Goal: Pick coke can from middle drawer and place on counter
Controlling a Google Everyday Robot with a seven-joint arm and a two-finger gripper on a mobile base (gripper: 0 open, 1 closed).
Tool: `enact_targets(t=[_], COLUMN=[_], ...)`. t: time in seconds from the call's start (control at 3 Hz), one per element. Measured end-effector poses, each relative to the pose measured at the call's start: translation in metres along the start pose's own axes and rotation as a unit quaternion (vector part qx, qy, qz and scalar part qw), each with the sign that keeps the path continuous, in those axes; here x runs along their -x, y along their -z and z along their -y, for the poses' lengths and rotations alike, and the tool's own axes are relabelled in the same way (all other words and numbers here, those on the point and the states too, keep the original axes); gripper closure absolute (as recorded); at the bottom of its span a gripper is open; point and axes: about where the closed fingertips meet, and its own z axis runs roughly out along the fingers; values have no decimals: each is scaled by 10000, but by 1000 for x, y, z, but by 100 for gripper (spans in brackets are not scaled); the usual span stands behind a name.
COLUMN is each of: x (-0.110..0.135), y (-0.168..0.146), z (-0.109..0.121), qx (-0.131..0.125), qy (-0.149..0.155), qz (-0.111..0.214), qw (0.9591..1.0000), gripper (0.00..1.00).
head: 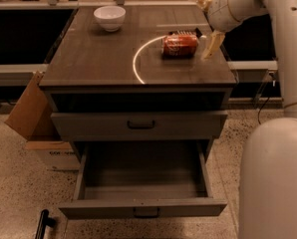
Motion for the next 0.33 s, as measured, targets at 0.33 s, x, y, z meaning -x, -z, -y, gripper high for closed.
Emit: enact_targets(t=[0.33], x=[6], y=[64], z=[17], qx=[-482], qy=[14], qz=[-19], qw=[9988], gripper=[0])
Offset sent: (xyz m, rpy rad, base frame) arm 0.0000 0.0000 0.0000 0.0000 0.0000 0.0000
